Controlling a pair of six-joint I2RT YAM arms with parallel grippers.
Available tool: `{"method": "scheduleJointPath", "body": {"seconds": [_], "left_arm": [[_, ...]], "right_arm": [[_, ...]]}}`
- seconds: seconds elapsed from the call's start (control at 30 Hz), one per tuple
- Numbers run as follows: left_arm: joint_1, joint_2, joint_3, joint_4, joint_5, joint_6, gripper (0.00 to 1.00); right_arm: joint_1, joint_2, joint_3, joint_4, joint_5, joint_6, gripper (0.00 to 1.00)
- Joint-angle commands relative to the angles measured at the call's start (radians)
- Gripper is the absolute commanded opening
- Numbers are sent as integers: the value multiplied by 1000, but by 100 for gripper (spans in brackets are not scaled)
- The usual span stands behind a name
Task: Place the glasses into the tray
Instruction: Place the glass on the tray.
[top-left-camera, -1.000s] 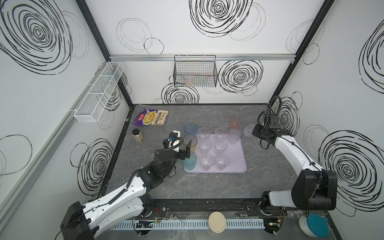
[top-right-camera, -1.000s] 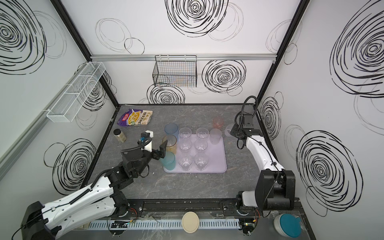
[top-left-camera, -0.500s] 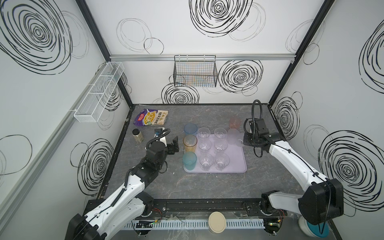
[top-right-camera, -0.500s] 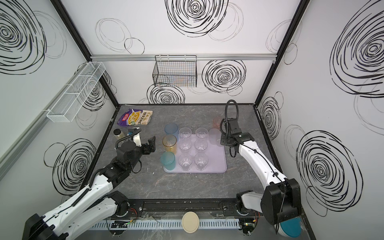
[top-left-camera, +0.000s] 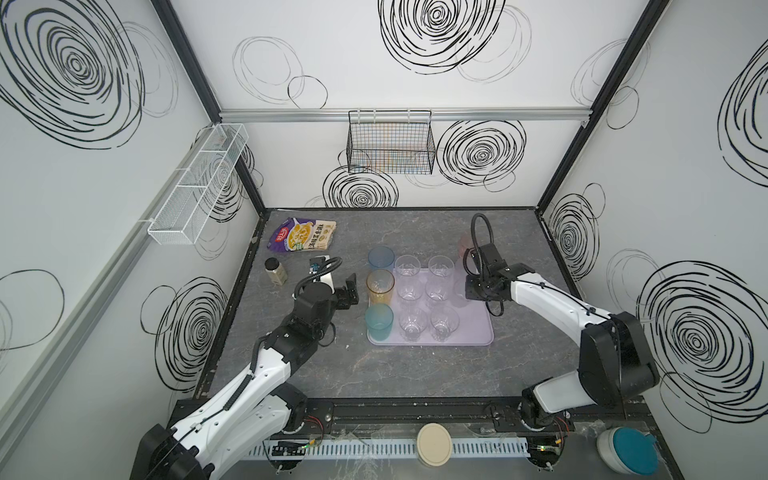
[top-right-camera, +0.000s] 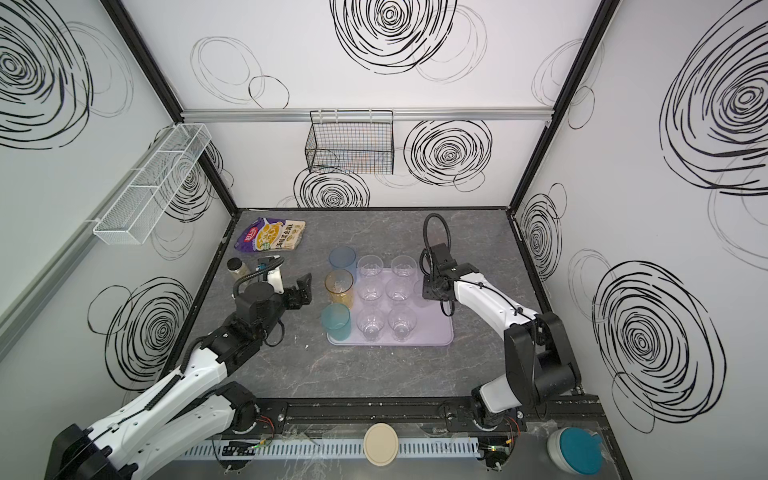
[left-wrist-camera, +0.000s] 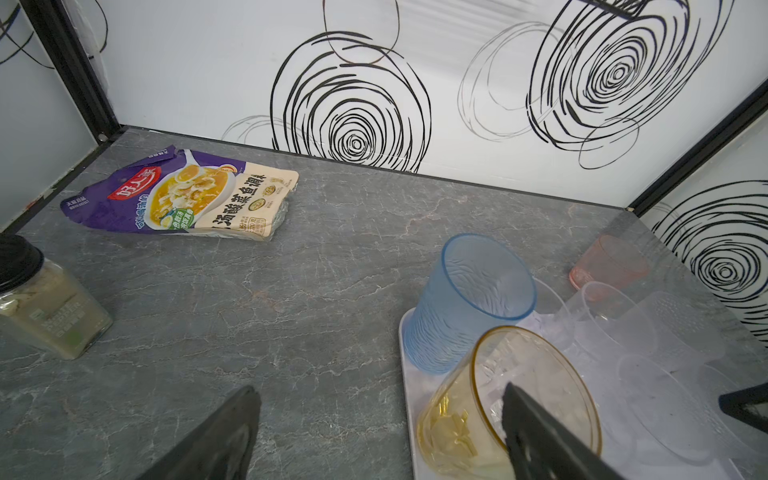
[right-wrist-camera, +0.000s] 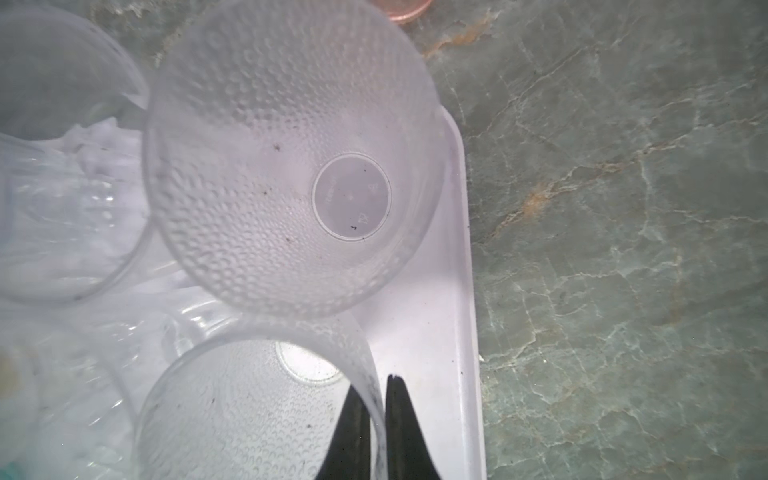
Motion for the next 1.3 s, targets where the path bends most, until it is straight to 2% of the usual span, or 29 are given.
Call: {"method": "scheduleJointPath", "body": {"seconds": [0.0,0.33,0.53,1.27], "left_arm": [[5,8,18,33,2,-18,93],[5,1,14,26,-8,-25,93],[6,2,17,25,-7,-24,93],[15,-12,5,38,9,-38,93]], "right_arm": [[-37,0,19,33,26,-11,7],[-126,2,55,-7,56,-64,7],[-74,-17,32,-42,47,-64,8],[-39,41,50,-80,101,-63,12]]}}
